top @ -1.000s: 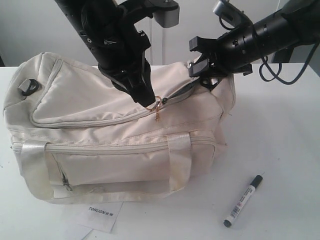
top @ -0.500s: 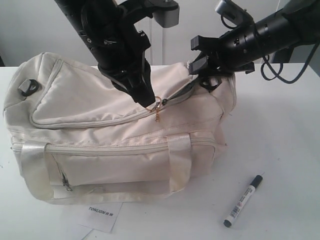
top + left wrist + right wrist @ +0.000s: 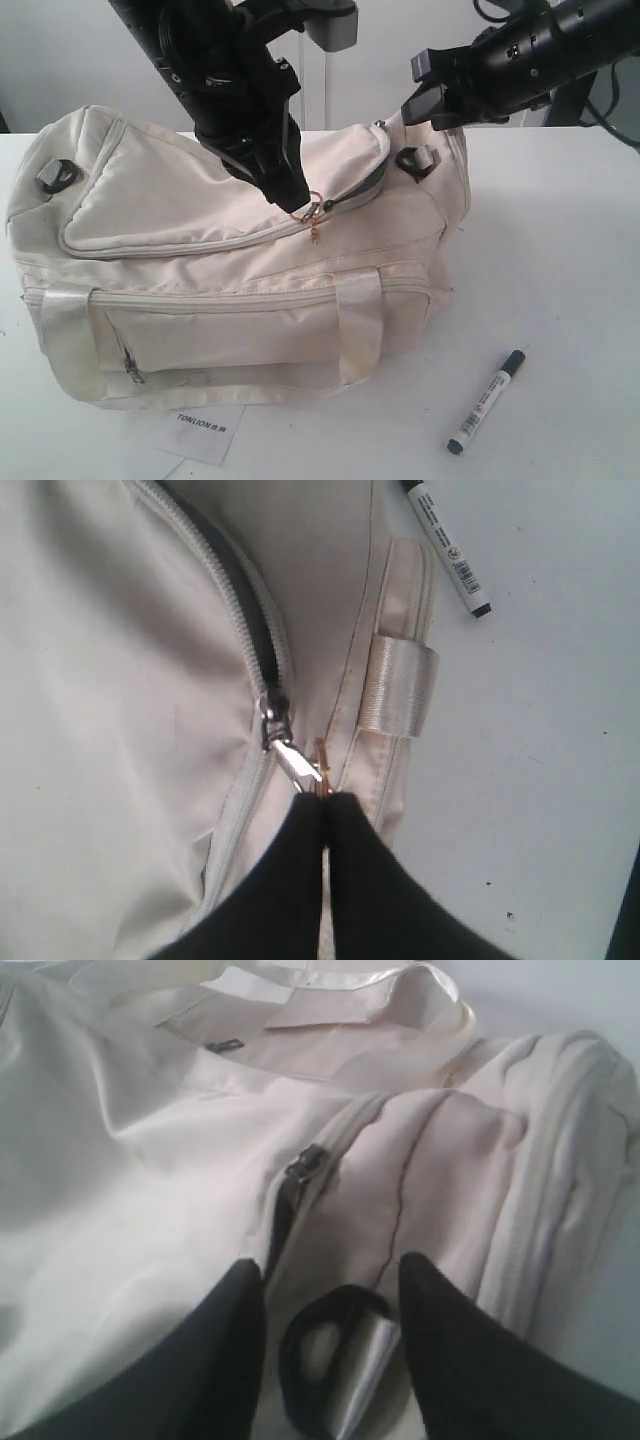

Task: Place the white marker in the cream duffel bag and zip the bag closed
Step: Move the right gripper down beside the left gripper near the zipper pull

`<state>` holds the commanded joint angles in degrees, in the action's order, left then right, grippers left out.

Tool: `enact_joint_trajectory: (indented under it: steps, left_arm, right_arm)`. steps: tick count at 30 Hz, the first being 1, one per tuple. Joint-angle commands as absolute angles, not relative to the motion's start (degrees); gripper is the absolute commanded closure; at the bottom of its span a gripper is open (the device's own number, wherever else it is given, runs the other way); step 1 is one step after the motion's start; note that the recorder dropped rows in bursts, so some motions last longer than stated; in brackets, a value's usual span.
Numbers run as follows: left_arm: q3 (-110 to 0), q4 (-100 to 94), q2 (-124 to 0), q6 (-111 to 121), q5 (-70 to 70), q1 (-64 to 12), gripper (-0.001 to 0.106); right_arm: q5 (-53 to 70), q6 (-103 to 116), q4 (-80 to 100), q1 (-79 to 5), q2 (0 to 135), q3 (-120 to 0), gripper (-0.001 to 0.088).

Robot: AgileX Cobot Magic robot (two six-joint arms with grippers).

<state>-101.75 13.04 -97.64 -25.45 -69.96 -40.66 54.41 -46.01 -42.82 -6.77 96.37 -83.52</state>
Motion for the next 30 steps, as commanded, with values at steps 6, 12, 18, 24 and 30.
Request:
enact_joint_trajectory:
  steps: [6,12,18,24,30]
  left_arm:
    - [-101.75,13.04,-97.64,-25.45,-69.96,-40.66,0.105]
    - [-101.75,13.04,-97.64,-25.45,-69.96,-40.66,0.105]
    - [-101.75,13.04,-97.64,-25.45,-69.96,-40.66,0.105]
    - [-101.75,13.04,-97.64,-25.45,-69.96,-40.66,0.105]
    - [-101.75,13.04,-97.64,-25.45,-69.96,-40.66,0.105]
  right_arm:
    - [68.42,-67.11,-44.74,-6.77,95.06,-83.38,0.0448]
    - [69.96,-93.98,-45.03,-7.33,94.97,-80.92,0.0423]
    - [69.96,-113.41,-49.8,-8.41,95.55,-78.45,0.0336]
    - [69.96,-118.3,-55.2,-9.96,96.71,-77.19,0.0339]
    - [69.59,-118.3,-55.02,-10.93,98.37,-77.19,0.0366]
